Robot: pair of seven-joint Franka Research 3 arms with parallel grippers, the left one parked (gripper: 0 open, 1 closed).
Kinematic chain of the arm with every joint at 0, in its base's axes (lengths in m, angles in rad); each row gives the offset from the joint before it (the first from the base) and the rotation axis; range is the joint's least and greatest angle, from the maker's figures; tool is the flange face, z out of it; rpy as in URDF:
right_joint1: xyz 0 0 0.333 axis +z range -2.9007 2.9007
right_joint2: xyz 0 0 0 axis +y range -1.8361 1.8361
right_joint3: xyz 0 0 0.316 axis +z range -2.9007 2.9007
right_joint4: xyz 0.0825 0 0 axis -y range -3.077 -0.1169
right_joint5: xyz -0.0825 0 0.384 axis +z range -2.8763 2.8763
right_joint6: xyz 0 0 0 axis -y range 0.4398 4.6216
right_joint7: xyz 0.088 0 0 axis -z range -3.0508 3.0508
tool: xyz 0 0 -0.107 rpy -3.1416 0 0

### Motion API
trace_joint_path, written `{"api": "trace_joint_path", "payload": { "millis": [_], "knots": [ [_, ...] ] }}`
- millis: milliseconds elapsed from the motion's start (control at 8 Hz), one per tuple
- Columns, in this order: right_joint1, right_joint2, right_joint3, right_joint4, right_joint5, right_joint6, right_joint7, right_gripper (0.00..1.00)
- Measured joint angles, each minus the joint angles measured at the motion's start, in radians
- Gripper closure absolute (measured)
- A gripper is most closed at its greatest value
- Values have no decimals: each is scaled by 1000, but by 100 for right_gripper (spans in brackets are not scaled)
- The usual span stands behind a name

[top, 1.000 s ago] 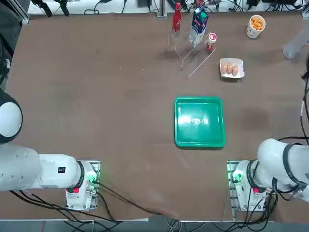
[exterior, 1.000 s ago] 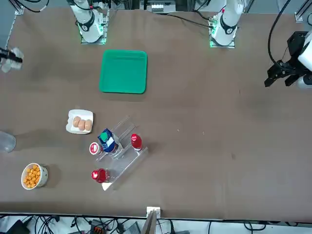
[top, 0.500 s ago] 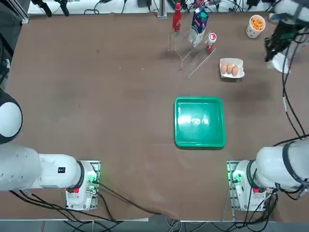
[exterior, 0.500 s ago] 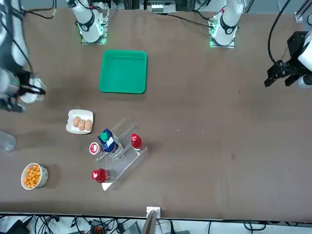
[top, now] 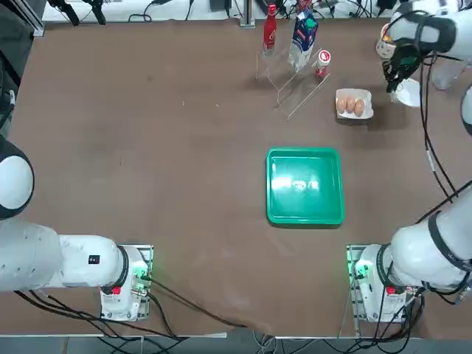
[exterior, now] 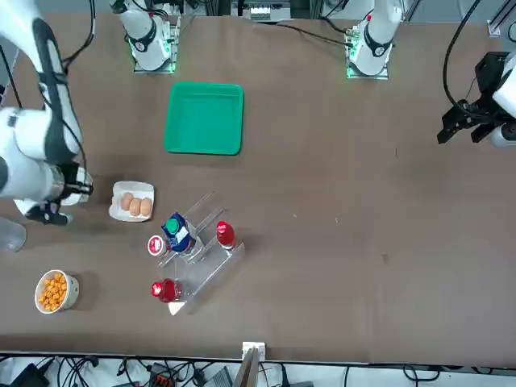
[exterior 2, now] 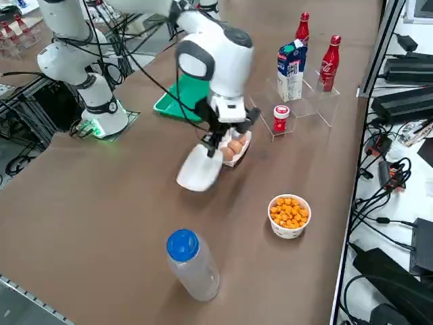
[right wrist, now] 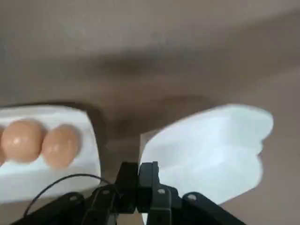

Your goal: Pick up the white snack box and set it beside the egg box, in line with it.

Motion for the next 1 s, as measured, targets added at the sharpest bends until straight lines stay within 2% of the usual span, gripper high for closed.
{"api": "trace_joint_path", "payload": {
  "millis": [250,1000],
  "knots": [
    [15,54,-2,13,-29,51,33,98],
    [14,126,-15,-2,-29,69,53,98]
  ]
}}
